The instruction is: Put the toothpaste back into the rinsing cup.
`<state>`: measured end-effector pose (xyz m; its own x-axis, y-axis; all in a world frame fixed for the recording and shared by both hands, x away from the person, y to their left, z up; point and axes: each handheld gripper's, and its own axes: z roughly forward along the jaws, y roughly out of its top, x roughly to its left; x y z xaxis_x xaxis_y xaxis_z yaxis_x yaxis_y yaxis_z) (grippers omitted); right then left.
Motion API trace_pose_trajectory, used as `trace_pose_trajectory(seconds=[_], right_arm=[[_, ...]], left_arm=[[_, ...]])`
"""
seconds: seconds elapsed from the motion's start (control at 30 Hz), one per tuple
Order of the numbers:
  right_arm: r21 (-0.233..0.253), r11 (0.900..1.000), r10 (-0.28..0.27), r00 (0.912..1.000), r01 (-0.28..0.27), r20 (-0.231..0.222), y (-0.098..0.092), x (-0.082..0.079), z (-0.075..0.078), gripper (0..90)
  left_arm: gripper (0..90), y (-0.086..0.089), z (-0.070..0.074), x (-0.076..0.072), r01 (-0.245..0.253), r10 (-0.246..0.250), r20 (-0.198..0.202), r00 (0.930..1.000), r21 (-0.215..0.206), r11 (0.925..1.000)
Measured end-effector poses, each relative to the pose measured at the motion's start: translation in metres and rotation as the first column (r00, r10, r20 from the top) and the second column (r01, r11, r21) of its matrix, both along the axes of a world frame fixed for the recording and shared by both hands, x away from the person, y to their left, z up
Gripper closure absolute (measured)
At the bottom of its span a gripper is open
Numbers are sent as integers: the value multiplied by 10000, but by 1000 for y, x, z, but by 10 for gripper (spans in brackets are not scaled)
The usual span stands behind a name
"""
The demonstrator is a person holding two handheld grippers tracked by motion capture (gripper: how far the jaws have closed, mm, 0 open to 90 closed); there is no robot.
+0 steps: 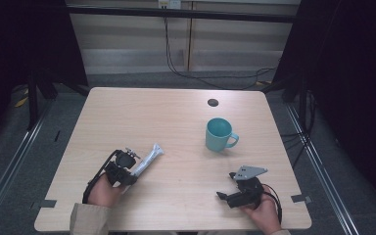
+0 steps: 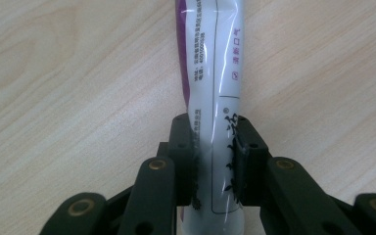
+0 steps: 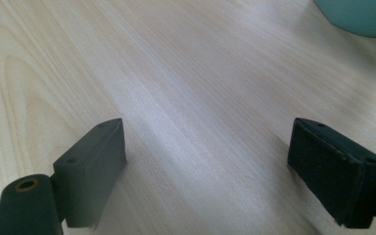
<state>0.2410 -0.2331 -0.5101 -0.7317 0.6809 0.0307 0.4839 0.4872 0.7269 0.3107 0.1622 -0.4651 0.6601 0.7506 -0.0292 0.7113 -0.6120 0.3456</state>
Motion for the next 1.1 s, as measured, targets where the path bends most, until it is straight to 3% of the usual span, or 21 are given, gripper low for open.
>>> trace_pose_trajectory(seconds=[0.3, 0.53, 0.73, 0.87, 0.93, 0.97, 1.0, 1.1], right_arm=[[165, 9992, -372, 9988, 377, -306, 2, 3, 2, 142], [1035, 9931, -465, 9961, 542, -751, 6, 11, 10, 197], [2163, 9741, -395, 9915, 659, -1241, 16, 19, 18, 239], [2567, 9643, -294, 9898, 649, -1395, 21, 23, 23, 253], [3070, 9486, -243, 9848, 771, -1721, 24, 28, 28, 261], [3070, 9486, -243, 9848, 771, -1721, 24, 28, 28, 261], [3259, 9419, -198, 9822, 809, -1867, 26, 30, 30, 261], [3310, 9399, -215, 9817, 844, -1891, 30, 34, 32, 270]], left_arm=[[751, -3, 6, 1, 205, -204, 47, 9998, -264, 9994], [753, -8, 15, 1, 270, -255, 282, 9993, -556, 9981], [754, -10, 22, 0, 276, -235, 397, 9989, -1064, 9939], [755, -12, 24, 0, 386, -328, 506, 9982, -1183, 9922], [755, -13, 24, 0, 370, -307, 458, 9985, -1429, 9890], [755, -14, 25, 0, 423, -357, 476, 9982, -1455, 9885], [755, -16, 25, 0, 509, -439, 517, 9977, -1428, 9884], [756, -20, 26, -1, 553, -480, 524, 9975, -1487, 9873]])
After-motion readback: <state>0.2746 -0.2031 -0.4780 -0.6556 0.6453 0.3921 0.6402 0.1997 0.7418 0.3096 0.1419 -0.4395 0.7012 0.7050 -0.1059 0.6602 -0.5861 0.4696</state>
